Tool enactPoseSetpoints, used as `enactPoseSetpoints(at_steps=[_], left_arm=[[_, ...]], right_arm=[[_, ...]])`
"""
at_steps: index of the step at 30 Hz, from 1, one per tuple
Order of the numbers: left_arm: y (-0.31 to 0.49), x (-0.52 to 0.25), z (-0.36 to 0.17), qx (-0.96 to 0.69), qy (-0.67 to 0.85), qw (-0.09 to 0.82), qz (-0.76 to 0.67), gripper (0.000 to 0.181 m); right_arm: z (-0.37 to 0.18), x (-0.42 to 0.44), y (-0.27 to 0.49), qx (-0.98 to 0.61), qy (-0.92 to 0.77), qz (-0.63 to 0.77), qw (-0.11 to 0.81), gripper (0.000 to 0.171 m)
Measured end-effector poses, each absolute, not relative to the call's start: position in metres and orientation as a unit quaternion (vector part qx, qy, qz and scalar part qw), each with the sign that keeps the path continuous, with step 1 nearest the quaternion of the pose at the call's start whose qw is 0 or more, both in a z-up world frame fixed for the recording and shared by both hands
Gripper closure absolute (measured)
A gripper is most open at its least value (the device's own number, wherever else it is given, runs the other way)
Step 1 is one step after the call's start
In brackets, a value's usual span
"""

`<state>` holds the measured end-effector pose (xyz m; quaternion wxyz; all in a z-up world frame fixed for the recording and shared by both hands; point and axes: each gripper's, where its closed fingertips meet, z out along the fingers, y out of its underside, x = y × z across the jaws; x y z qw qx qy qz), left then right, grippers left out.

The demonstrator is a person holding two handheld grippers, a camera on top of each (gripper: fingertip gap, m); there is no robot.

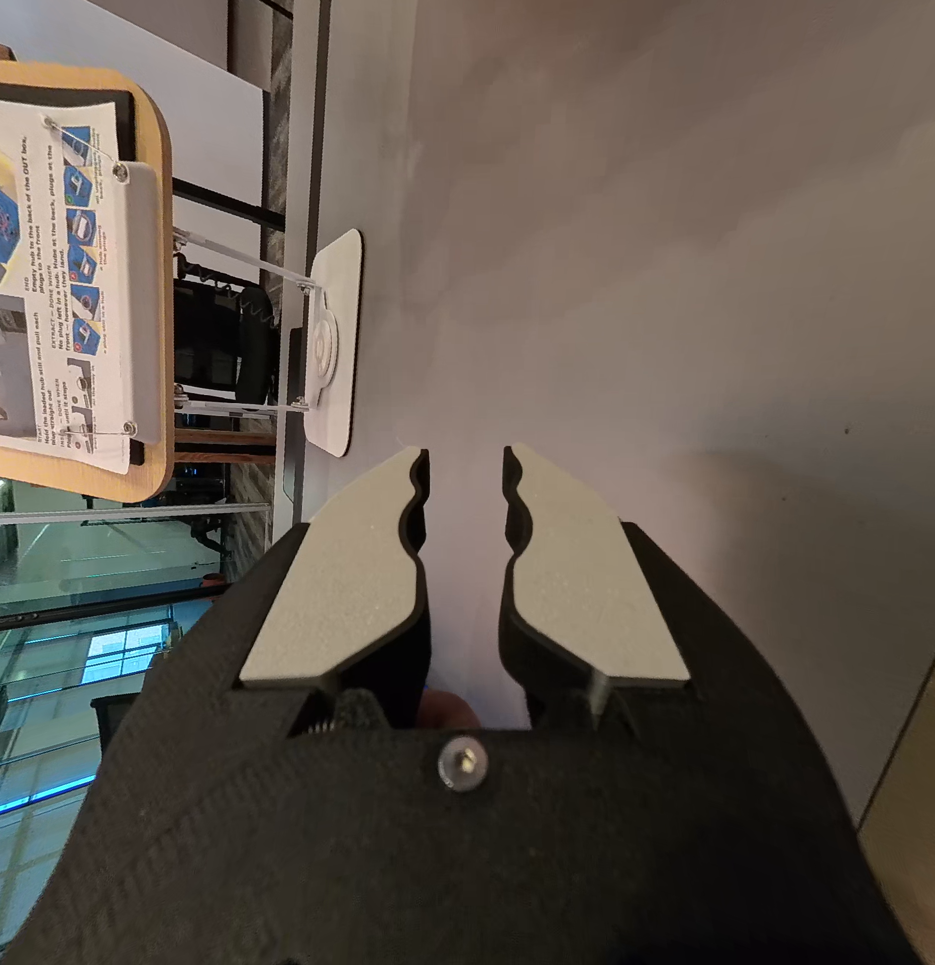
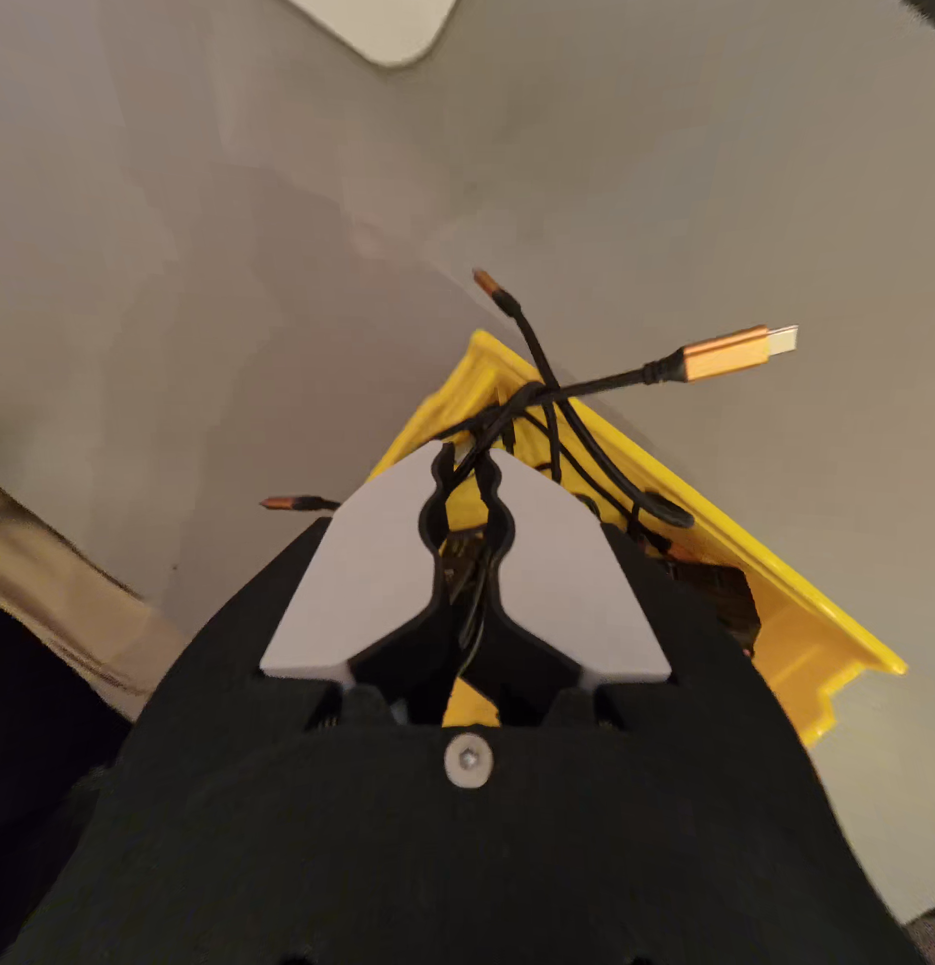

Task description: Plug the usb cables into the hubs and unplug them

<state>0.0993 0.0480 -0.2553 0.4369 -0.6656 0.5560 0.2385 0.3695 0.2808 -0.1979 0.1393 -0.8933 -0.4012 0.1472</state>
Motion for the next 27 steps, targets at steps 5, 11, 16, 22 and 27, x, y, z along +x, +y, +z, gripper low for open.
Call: enactPoseSetpoints(at_steps=[5, 11, 16, 22, 27], left_arm=[[0.048, 0.1, -0.255, -0.665, 0.557, 0.437, 0.239, 0.155], [0.047, 0.1, -0.255, -0.665, 0.557, 0.437, 0.24, 0.155], [0.047, 0.1, -0.256, -0.664, 0.558, 0.436, 0.24, 0.155], [0.048, 0.099, -0.255, -0.663, 0.558, 0.435, 0.243, 0.155], [0.048, 0.098, -0.255, -0.665, 0.556, 0.436, 0.241, 0.155]], right_arm=[[-0.219, 0.402, 0.285, -0.896, -0.424, 0.07, 0.109, 0.163], [-0.251, 0.415, 0.287, -0.88, -0.465, -0.017, 0.097, 0.165], [-0.279, 0.42, 0.287, -0.866, -0.489, -0.078, 0.068, 0.165], [-0.296, 0.418, 0.286, -0.862, -0.498, -0.081, 0.046, 0.164], [-0.262, 0.42, 0.281, -0.874, -0.48, -0.039, 0.067, 0.142]])
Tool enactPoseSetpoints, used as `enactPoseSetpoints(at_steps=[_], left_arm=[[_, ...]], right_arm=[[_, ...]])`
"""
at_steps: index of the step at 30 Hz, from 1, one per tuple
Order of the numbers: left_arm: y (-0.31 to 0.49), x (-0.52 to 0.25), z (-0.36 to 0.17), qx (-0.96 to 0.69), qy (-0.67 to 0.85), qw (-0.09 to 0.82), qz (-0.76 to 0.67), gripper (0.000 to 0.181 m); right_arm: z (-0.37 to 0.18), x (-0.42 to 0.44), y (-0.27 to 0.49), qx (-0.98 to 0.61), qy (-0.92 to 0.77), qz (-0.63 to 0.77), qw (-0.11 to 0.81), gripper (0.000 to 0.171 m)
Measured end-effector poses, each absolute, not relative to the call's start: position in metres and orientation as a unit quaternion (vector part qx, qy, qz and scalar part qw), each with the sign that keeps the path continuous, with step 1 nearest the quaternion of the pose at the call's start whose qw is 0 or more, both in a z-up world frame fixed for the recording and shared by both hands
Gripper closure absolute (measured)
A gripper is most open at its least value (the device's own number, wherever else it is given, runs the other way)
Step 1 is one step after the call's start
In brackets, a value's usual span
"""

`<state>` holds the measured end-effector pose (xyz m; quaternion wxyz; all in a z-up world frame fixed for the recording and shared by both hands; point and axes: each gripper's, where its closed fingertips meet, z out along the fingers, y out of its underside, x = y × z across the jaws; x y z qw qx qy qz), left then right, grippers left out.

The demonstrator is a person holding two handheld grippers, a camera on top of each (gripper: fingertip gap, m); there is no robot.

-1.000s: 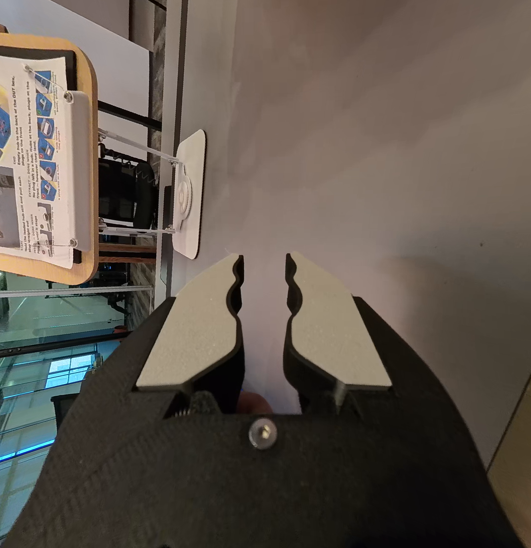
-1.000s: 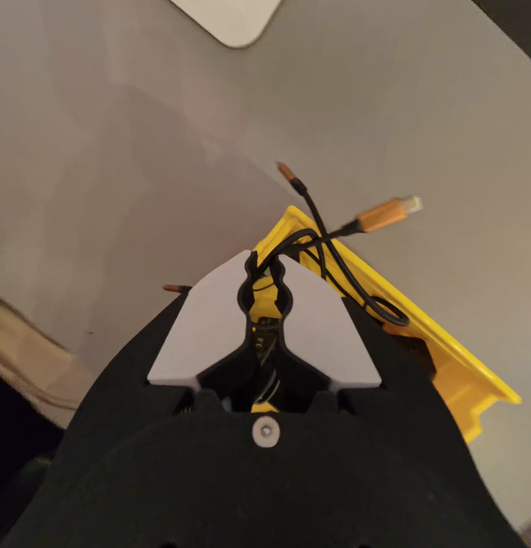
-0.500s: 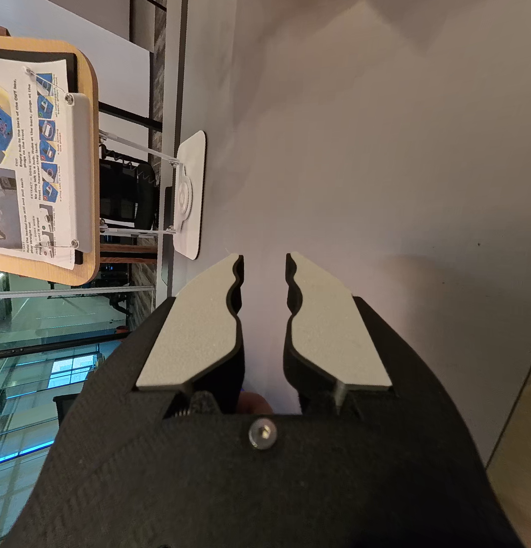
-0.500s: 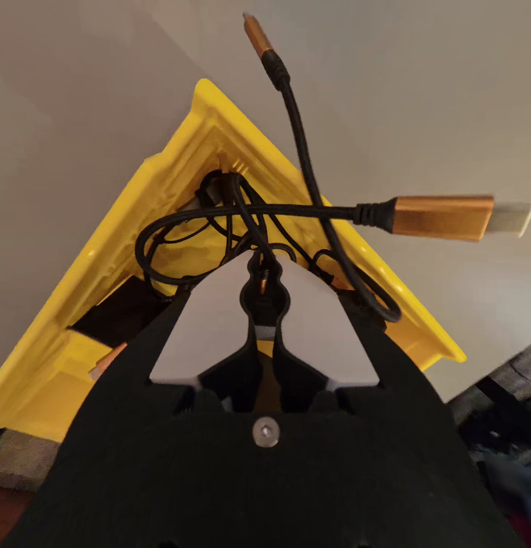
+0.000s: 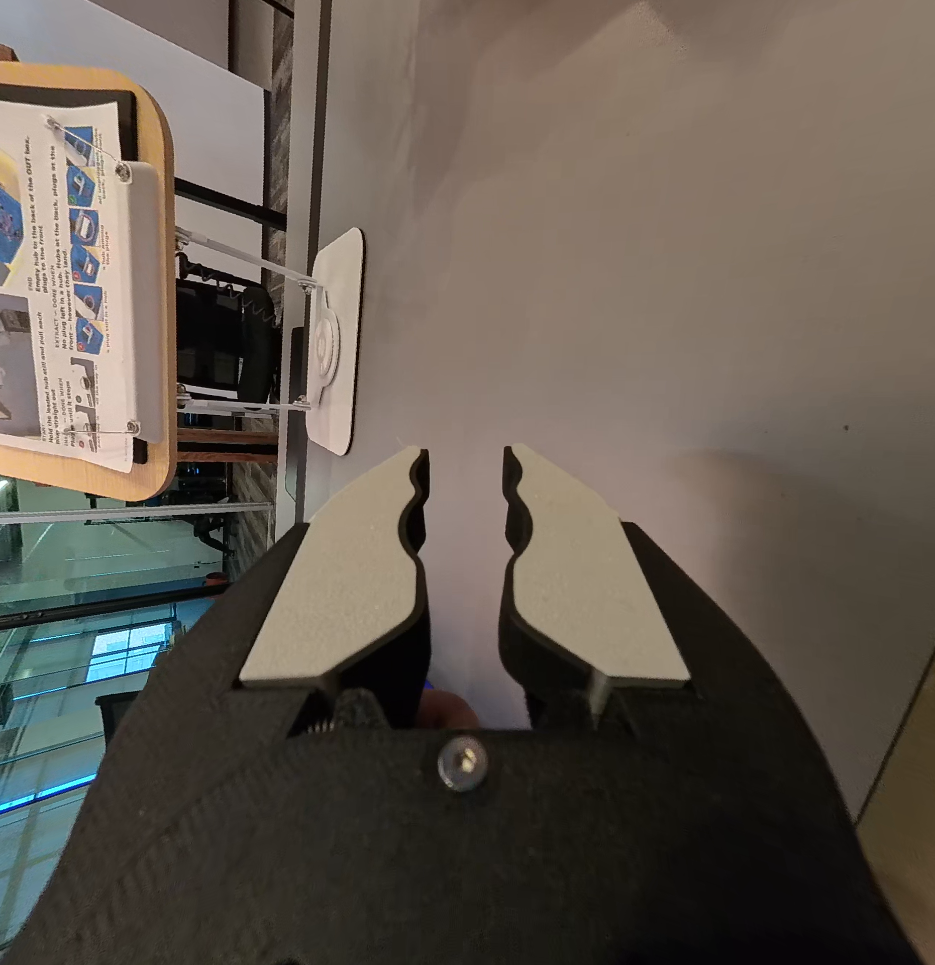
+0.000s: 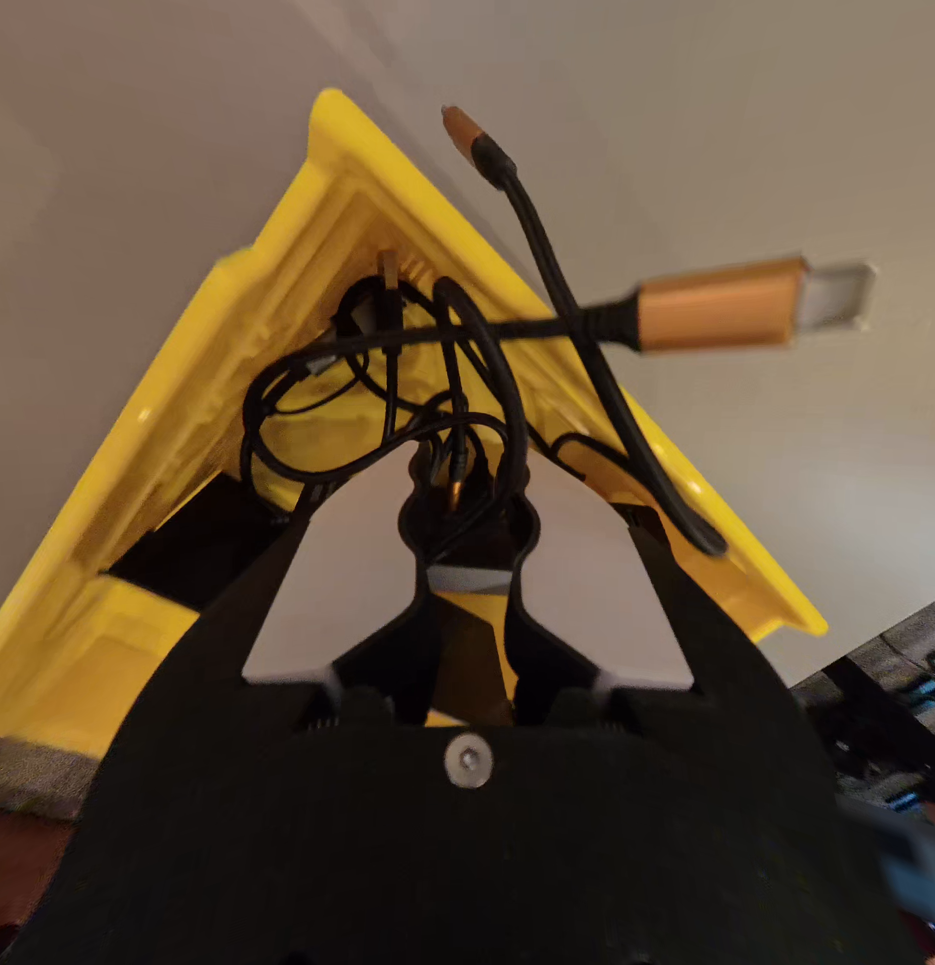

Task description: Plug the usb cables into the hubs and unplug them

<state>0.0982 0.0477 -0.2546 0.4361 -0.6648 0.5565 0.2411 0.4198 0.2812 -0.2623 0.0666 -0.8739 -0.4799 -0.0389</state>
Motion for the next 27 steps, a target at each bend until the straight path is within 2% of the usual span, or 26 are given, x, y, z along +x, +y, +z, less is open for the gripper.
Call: enactPoseSetpoints(at_steps=[2, 4, 11, 13, 15, 17, 18, 22, 24, 27], left_arm=[[0.047, 0.099, -0.256, -0.665, 0.559, 0.434, 0.24, 0.155], [0.047, 0.1, -0.257, -0.664, 0.561, 0.433, 0.241, 0.155], [0.047, 0.1, -0.258, -0.665, 0.56, 0.431, 0.242, 0.155], [0.047, 0.1, -0.259, -0.665, 0.561, 0.429, 0.241, 0.155], [0.047, 0.1, -0.26, -0.665, 0.562, 0.429, 0.241, 0.155], [0.046, 0.1, -0.259, -0.665, 0.562, 0.429, 0.24, 0.155], [0.047, 0.1, -0.259, -0.665, 0.562, 0.43, 0.24, 0.155], [0.047, 0.099, -0.257, -0.665, 0.56, 0.431, 0.242, 0.155], [0.047, 0.099, -0.256, -0.665, 0.559, 0.433, 0.242, 0.155], [0.047, 0.098, -0.257, -0.666, 0.559, 0.432, 0.241, 0.155]], right_arm=[[-0.248, 0.424, 0.277, -0.876, -0.478, -0.023, 0.066, 0.128], [-0.23, 0.419, 0.273, -0.875, -0.477, 0.013, 0.079, 0.123], [-0.189, 0.423, 0.285, -0.88, -0.458, 0.021, 0.126, 0.133], [-0.185, 0.428, 0.299, -0.871, -0.468, -0.024, 0.149, 0.125], [-0.186, 0.423, 0.309, -0.854, -0.49, -0.047, 0.166, 0.106], [-0.193, 0.414, 0.315, -0.832, -0.525, -0.055, 0.17, 0.105], [-0.198, 0.413, 0.319, -0.827, -0.531, -0.065, 0.17, 0.108], [-0.216, 0.415, 0.322, -0.809, -0.564, -0.09, 0.14, 0.162], [-0.216, 0.416, 0.323, -0.804, -0.567, -0.098, 0.152, 0.166], [-0.195, 0.411, 0.327, -0.814, -0.533, -0.064, 0.223, 0.167]])
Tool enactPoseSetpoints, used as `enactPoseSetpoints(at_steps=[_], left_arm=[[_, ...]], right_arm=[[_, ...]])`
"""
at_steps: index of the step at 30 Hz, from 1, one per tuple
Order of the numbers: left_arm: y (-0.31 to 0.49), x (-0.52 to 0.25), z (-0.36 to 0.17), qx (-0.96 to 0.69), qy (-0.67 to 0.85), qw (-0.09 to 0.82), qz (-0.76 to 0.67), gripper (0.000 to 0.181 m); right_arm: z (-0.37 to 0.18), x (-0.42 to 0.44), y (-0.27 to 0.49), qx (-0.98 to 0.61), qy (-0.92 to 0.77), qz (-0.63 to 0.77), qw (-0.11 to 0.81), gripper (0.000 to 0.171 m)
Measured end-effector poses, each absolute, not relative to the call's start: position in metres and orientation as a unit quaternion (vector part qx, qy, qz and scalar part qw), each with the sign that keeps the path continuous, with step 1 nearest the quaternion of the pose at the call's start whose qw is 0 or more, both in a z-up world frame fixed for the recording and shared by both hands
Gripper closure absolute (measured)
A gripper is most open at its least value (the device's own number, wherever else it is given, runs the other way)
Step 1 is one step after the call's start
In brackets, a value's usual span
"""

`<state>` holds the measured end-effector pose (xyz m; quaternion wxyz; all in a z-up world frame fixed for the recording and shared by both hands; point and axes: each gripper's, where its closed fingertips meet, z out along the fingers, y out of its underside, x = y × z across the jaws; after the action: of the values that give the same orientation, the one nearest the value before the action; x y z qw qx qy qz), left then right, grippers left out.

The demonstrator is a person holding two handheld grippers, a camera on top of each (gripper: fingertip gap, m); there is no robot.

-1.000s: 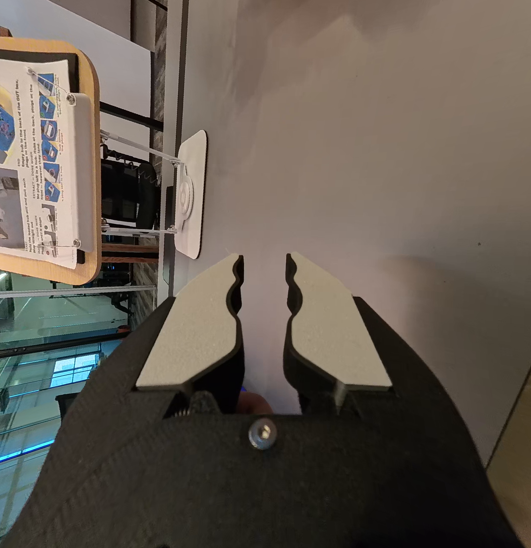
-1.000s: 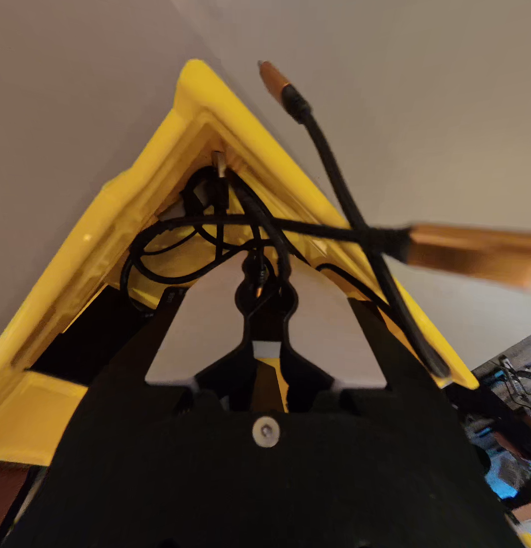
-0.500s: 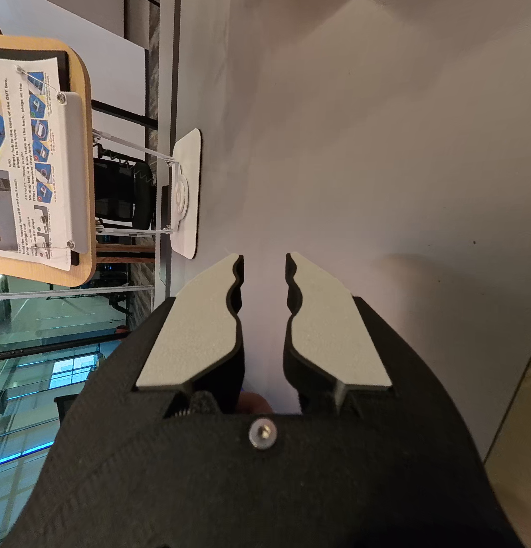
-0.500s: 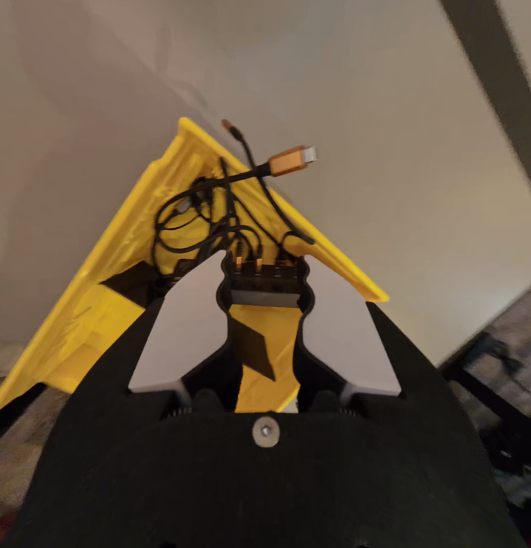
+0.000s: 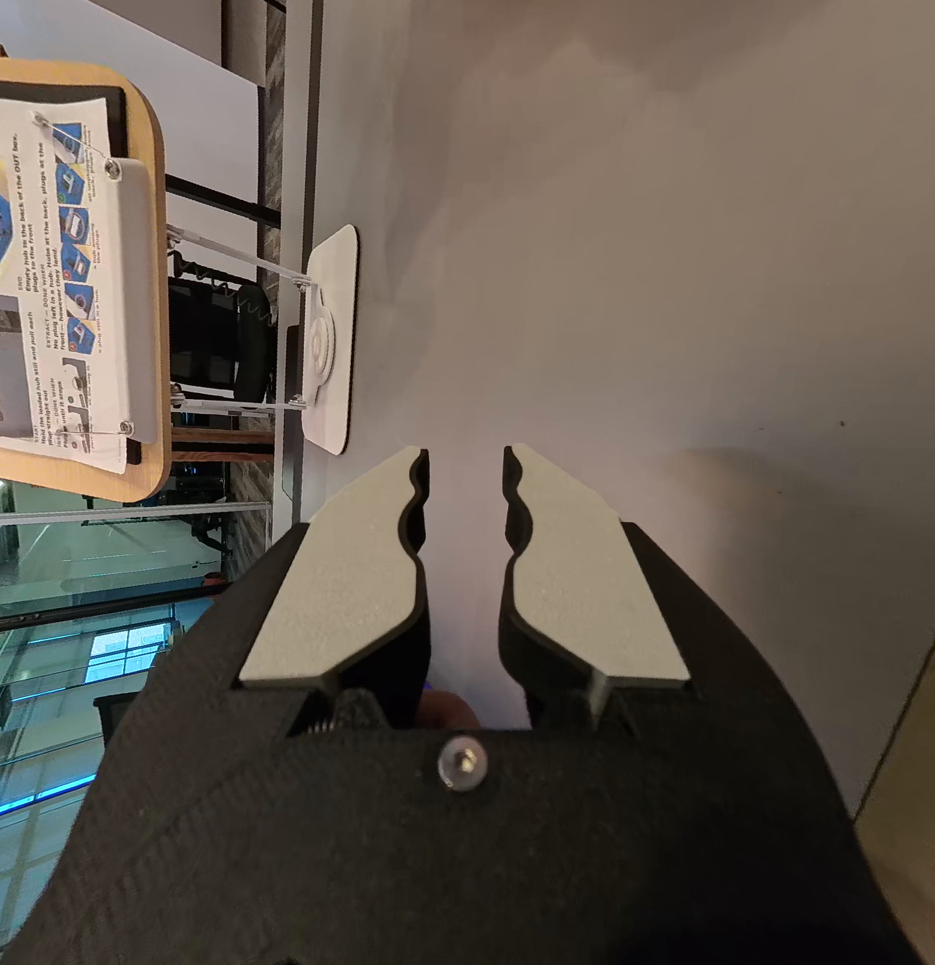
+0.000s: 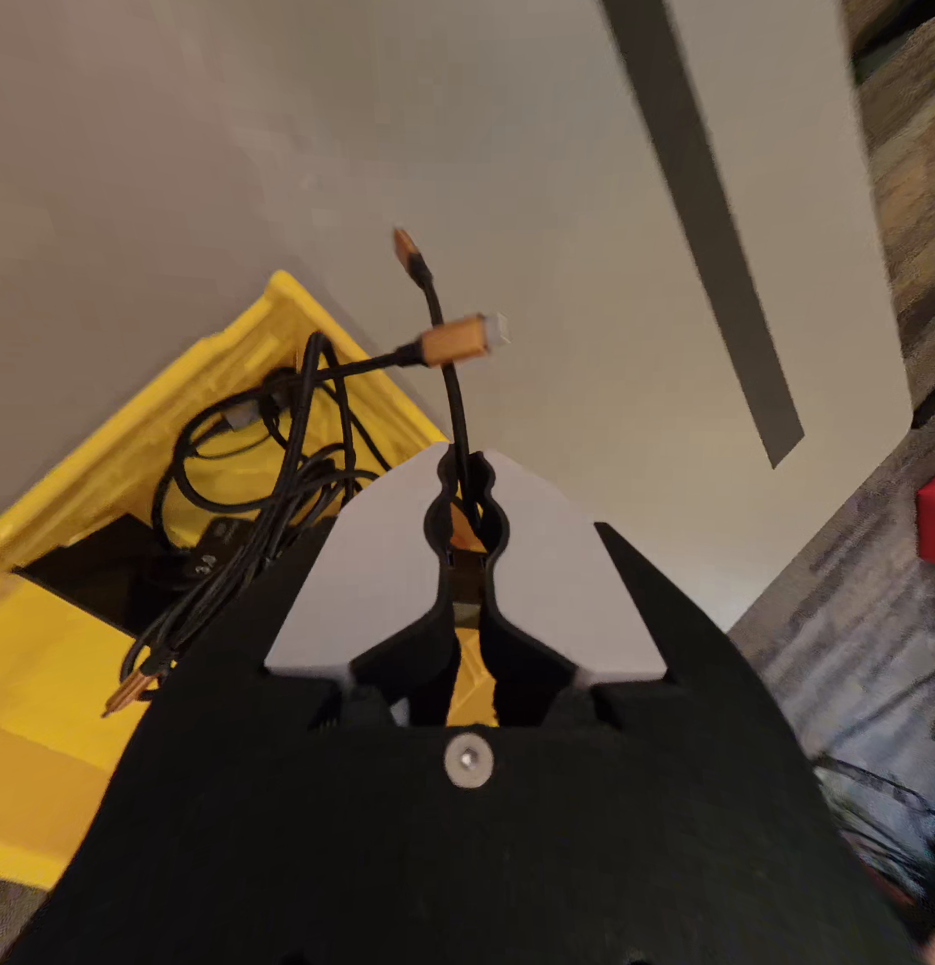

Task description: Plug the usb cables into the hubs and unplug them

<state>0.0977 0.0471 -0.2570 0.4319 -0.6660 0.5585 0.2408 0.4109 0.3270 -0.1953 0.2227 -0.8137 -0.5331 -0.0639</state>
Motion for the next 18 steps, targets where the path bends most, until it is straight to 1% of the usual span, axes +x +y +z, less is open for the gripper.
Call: enactPoseSetpoints(at_steps=[3, 6, 8, 12, 14, 15, 16, 17, 18], left_arm=[[0.046, 0.099, -0.259, -0.665, 0.562, 0.43, 0.24, 0.155], [0.046, 0.099, -0.258, -0.664, 0.562, 0.431, 0.241, 0.155], [0.046, 0.099, -0.258, -0.665, 0.561, 0.431, 0.24, 0.154], [0.045, 0.102, -0.262, -0.663, 0.567, 0.426, 0.239, 0.155], [0.044, 0.104, -0.264, -0.661, 0.57, 0.424, 0.24, 0.154], [0.044, 0.104, -0.264, -0.66, 0.571, 0.424, 0.241, 0.154], [0.044, 0.104, -0.264, -0.66, 0.571, 0.423, 0.243, 0.154], [0.044, 0.104, -0.264, -0.66, 0.571, 0.424, 0.243, 0.154], [0.044, 0.104, -0.264, -0.661, 0.57, 0.424, 0.243, 0.154]], right_arm=[[-0.175, 0.414, 0.323, -0.816, -0.51, -0.018, 0.273, 0.167], [-0.163, 0.412, 0.301, -0.792, -0.536, 0.064, 0.287, 0.168], [-0.169, 0.421, 0.28, -0.773, -0.578, 0.082, 0.247, 0.169], [-0.201, 0.445, 0.252, -0.757, -0.636, 0.049, 0.142, 0.169], [-0.215, 0.451, 0.254, -0.761, -0.638, 0.023, 0.115, 0.168], [-0.215, 0.452, 0.263, -0.768, -0.627, 0.008, 0.129, 0.166], [-0.209, 0.45, 0.276, -0.776, -0.61, 0.002, 0.163, 0.162], [-0.199, 0.441, 0.286, -0.778, -0.595, 0.019, 0.2, 0.149], [-0.19, 0.43, 0.292, -0.774, -0.588, 0.038, 0.231, 0.132]])
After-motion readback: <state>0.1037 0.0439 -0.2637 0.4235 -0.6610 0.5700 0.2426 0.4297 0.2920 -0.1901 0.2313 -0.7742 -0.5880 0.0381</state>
